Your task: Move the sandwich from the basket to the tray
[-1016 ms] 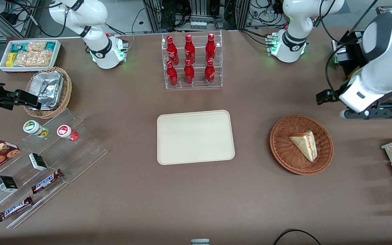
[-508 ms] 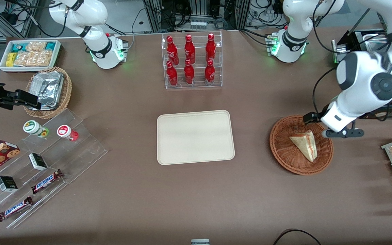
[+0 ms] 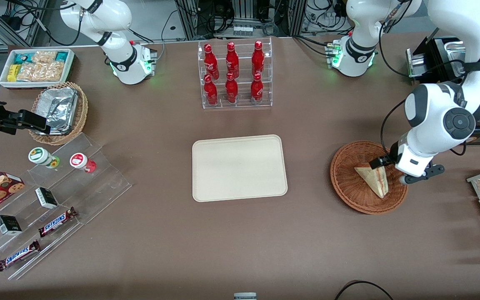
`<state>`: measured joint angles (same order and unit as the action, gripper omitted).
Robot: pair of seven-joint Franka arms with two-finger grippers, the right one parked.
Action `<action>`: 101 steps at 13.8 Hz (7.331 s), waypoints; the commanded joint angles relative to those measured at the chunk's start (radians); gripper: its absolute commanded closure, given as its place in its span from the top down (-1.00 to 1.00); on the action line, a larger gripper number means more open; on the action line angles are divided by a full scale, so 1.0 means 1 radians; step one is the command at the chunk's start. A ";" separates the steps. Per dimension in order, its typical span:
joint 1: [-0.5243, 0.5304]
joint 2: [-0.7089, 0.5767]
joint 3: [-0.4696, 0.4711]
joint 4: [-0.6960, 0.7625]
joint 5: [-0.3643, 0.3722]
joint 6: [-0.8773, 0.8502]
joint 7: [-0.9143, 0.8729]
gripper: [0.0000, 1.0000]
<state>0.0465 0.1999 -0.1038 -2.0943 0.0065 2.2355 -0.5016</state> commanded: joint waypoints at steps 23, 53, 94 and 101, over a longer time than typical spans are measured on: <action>-0.007 0.030 -0.007 0.020 0.013 -0.036 -0.132 -1.00; -0.706 0.518 -0.060 0.721 -0.014 -0.231 -0.393 -1.00; -0.202 0.089 -0.051 0.556 -0.034 -0.617 0.308 1.00; -0.083 -0.150 -0.057 0.383 -0.017 -0.663 0.354 1.00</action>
<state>-0.0808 0.1733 -0.1477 -1.5941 -0.0097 1.5705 -0.1658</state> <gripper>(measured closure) 0.000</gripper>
